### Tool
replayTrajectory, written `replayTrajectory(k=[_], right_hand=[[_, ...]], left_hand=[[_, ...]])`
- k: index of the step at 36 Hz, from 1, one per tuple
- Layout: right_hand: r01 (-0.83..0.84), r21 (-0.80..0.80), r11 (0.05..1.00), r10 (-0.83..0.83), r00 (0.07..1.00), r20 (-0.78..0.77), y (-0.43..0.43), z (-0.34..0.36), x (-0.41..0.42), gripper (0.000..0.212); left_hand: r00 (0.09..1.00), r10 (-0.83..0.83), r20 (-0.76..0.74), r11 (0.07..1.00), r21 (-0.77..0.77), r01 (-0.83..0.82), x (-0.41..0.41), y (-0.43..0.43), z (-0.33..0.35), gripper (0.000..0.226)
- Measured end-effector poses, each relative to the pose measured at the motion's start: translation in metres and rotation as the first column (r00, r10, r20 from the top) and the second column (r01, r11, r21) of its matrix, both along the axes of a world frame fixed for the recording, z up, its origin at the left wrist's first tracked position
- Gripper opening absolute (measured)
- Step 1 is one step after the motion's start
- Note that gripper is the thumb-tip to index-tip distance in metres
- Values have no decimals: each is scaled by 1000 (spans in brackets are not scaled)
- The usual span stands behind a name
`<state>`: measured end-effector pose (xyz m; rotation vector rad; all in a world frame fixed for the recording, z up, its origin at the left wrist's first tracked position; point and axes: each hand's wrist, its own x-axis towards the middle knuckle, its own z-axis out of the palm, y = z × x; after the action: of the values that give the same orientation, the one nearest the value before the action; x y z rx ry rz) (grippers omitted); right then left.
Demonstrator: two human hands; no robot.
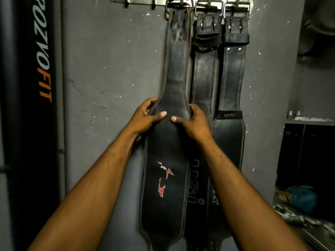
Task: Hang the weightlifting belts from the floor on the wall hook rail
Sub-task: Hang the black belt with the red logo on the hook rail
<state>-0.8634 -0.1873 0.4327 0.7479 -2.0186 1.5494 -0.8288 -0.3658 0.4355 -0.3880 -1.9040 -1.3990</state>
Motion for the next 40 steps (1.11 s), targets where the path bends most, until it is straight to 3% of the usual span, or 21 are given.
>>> replayTrajectory(k=[3, 6, 12, 16, 22, 27, 30, 32, 35, 40], right_hand=[[-28, -15, 999, 29, 999, 36, 4, -23, 7, 55], [26, -69, 997, -24, 999, 32, 3, -29, 14, 52], [79, -95, 992, -71, 994, 88, 9, -64, 40, 70], [168, -55, 984, -155, 970, 190, 15, -126, 55, 59], [230, 24, 973, -223, 905, 362, 29, -215, 103, 52], [198, 119, 973, -231, 830, 509, 50, -293, 145, 40], [145, 118, 982, -187, 769, 611, 62, -340, 171, 33], [126, 88, 988, -153, 731, 665, 71, -365, 190, 27], [87, 93, 992, -128, 661, 739, 89, -407, 220, 19], [-39, 151, 988, -109, 515, 850, 121, -499, 262, 9]], left_hand=[[1000, -15, 16, 999, 47, 15, 0, 3, -15, 52], [998, 68, -9, 997, 47, -67, 0, 13, -20, 52], [979, 204, 17, 975, 91, -205, 17, 34, -72, 72], [941, 268, 209, 956, 67, -287, 25, 36, -149, 83], [821, 324, 470, 938, -44, -344, 70, 69, -250, 83], [698, 300, 651, 939, -72, -336, 116, 91, -329, 52], [639, 262, 723, 948, -68, -312, 154, 111, -377, 41], [588, 163, 792, 956, 20, -292, 175, 122, -414, 31], [403, -97, 910, 903, 251, -349, 213, 143, -473, 19], [220, -298, 929, 819, 368, -440, 276, 181, -552, 24]])
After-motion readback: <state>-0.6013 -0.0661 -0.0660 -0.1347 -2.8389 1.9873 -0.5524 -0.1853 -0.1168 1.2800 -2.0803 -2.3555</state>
